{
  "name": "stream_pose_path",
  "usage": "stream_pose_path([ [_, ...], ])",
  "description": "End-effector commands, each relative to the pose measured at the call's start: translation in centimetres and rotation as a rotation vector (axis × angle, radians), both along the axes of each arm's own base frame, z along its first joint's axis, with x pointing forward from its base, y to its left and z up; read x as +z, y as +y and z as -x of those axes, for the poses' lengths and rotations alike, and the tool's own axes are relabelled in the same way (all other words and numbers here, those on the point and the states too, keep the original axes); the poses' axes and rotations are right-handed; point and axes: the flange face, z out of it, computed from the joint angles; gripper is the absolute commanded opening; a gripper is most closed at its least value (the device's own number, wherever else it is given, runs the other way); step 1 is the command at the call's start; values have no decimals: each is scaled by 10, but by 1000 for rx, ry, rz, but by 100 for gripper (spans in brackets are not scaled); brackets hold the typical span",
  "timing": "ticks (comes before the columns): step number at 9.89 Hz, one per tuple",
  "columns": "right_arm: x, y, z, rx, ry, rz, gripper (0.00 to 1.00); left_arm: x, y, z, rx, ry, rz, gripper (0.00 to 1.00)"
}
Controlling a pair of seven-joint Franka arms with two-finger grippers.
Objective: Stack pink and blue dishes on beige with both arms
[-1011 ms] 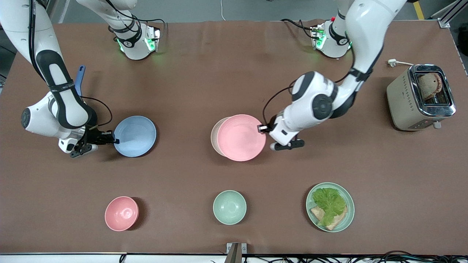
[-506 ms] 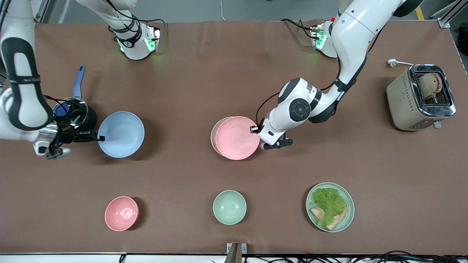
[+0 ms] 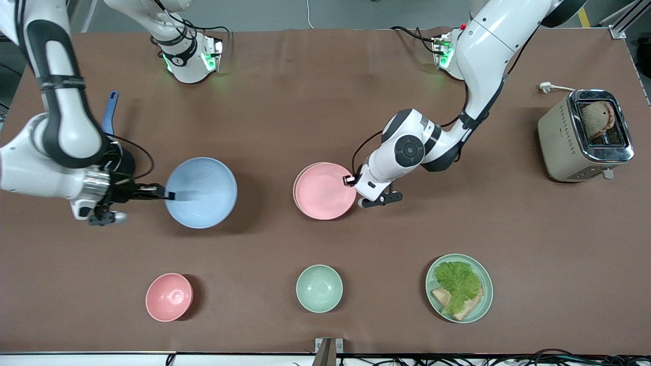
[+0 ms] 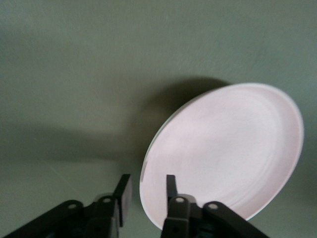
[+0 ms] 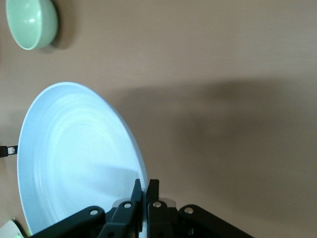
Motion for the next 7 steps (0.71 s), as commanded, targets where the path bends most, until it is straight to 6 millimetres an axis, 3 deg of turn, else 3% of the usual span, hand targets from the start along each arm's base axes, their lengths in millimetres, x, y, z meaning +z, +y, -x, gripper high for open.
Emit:
stream_pose_path([
  [1, -3, 58, 17, -48, -28, 11, 1, 74, 63, -47, 48, -98, -64, 100],
  [3, -11, 139, 38, -103, -67, 20, 1, 180, 113, -84, 28, -127, -178, 100],
  [4, -15, 174, 52, -134, -86, 19, 1, 230, 131, -91, 3, -137, -205, 100],
  [5, -20, 201, 69, -138, -91, 22, 1, 269, 160, -96, -29, -153, -241, 100],
  [7, -41, 246, 89, -139, -114, 24, 1, 332, 219, -84, -94, -196, -283, 100],
])
